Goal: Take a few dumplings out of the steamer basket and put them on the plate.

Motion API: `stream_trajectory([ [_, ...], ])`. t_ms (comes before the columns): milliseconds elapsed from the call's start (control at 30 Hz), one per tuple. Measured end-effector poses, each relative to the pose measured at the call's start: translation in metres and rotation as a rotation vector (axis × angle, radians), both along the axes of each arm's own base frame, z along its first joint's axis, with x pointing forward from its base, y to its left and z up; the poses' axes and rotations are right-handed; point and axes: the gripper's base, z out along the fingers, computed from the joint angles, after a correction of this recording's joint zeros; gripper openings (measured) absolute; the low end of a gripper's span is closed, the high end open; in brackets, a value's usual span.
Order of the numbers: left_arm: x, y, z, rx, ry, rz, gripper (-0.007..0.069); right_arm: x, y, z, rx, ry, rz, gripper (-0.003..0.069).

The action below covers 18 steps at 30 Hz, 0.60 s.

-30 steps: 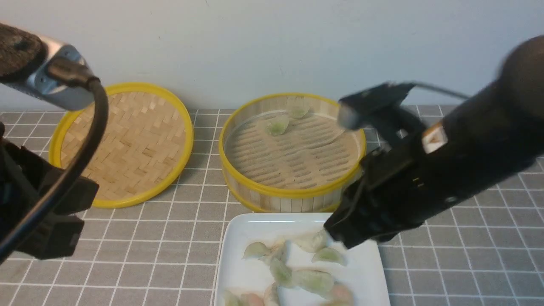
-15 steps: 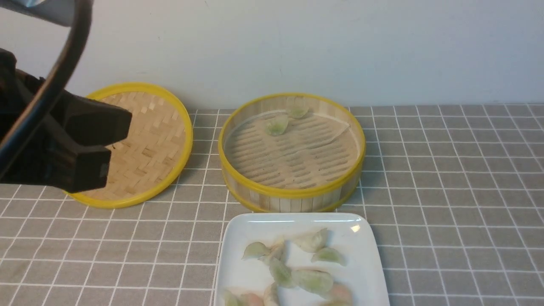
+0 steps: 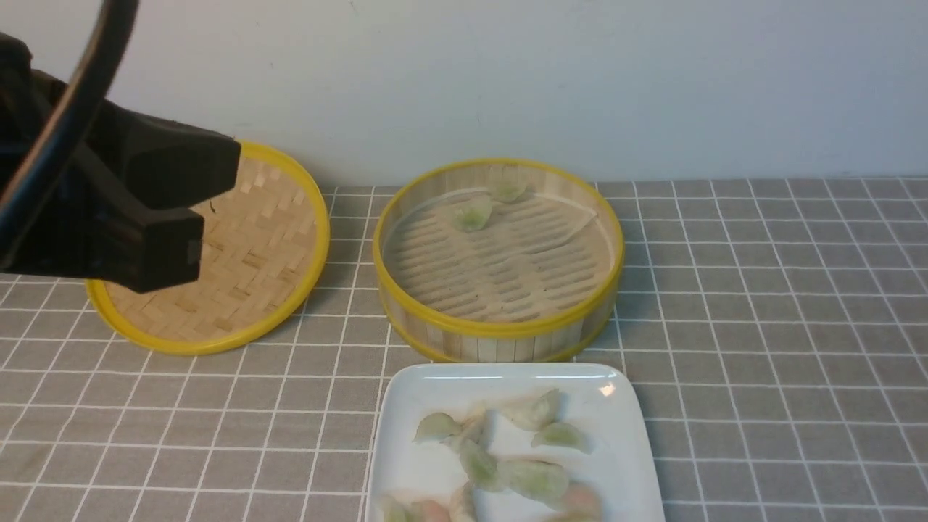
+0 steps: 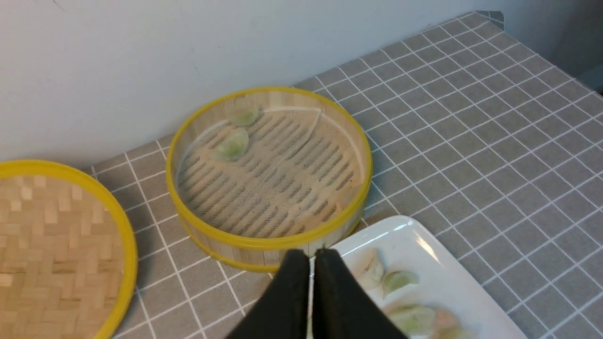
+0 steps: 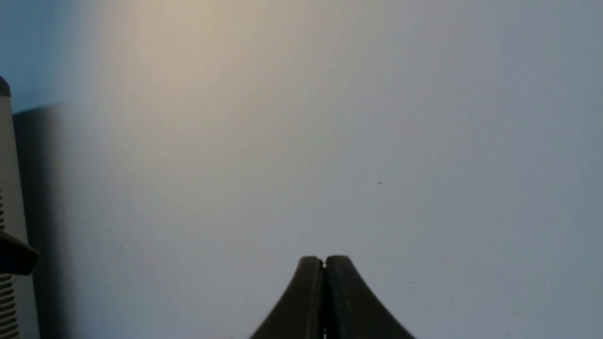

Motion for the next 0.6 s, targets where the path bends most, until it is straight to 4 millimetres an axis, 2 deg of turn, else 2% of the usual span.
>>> stream_trajectory([
  [133,-0.015,0.013,-0.002,-0.025,-0.064,0.003,-0.0005,0.0,0.0,0.0,0.003,-0.001,-0.001,-0.0015],
  [200,-0.029,0.025,-0.006,-0.067,-0.146,0.008,-0.0005,0.0,0.0,0.0,0.005,0.0,0.0,-0.0015],
  [400,-0.062,0.051,-0.025,-0.205,-0.356,0.015,-0.0005,0.0,0.0,0.0,0.007,0.0,0.001,-0.0015],
  [600,-0.082,0.066,-0.038,-0.3,-0.392,0.023,-0.0005,0.0,0.0,0.0,0.008,0.0,0.001,-0.0015],
])
